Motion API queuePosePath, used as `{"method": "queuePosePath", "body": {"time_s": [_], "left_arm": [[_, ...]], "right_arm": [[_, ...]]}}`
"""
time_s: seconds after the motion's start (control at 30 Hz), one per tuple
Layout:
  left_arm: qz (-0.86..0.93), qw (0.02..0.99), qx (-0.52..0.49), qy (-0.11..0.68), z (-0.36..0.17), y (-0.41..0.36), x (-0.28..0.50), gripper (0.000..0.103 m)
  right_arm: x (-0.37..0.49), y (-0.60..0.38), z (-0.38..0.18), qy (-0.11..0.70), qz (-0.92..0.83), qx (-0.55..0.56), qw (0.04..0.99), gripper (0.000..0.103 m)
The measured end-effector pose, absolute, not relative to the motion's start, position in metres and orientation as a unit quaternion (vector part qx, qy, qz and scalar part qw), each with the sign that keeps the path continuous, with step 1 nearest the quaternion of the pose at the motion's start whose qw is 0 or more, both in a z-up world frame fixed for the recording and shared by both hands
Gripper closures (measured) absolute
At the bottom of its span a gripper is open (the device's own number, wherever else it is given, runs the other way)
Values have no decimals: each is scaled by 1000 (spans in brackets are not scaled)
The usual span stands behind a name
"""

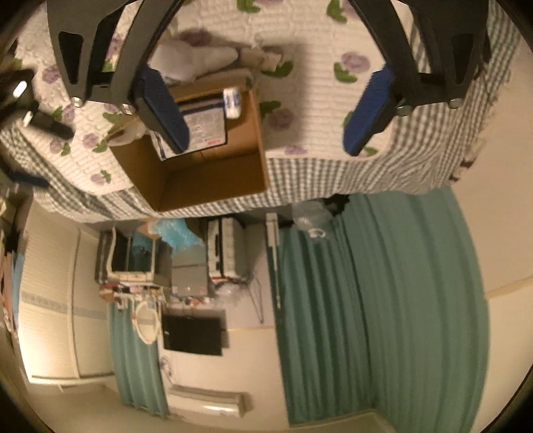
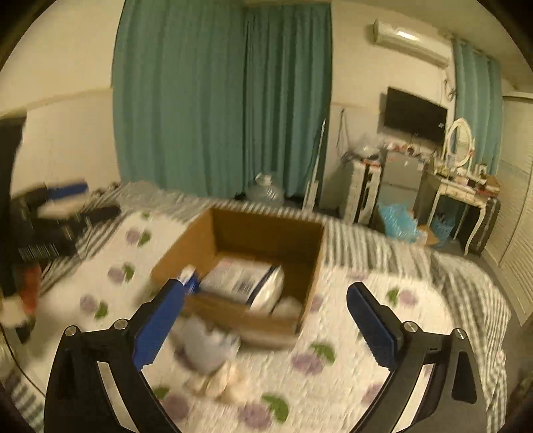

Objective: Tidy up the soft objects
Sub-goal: 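Grasp the cream lace cloth with the right tool while the left tool grasps the pale blue sock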

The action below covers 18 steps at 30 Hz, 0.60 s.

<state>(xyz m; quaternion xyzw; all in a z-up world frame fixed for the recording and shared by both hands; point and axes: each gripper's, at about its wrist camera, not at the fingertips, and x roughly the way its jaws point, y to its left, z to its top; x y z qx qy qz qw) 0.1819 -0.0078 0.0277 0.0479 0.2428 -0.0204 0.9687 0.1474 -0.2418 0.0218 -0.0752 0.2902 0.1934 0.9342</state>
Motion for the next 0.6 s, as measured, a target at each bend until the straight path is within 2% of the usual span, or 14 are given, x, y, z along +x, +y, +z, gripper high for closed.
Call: {"method": "queuePosePath", "body": {"time_s": [0.3,0.6], "left_arm": [[3,964,13,265,5,8,128,6],[-23,945,-36,324,-60,2,115,6]], "right_arm": [[117,-227,-40,372,205,-96,900,4],[123,-216,-67,411,189,-112,885,4]]}}
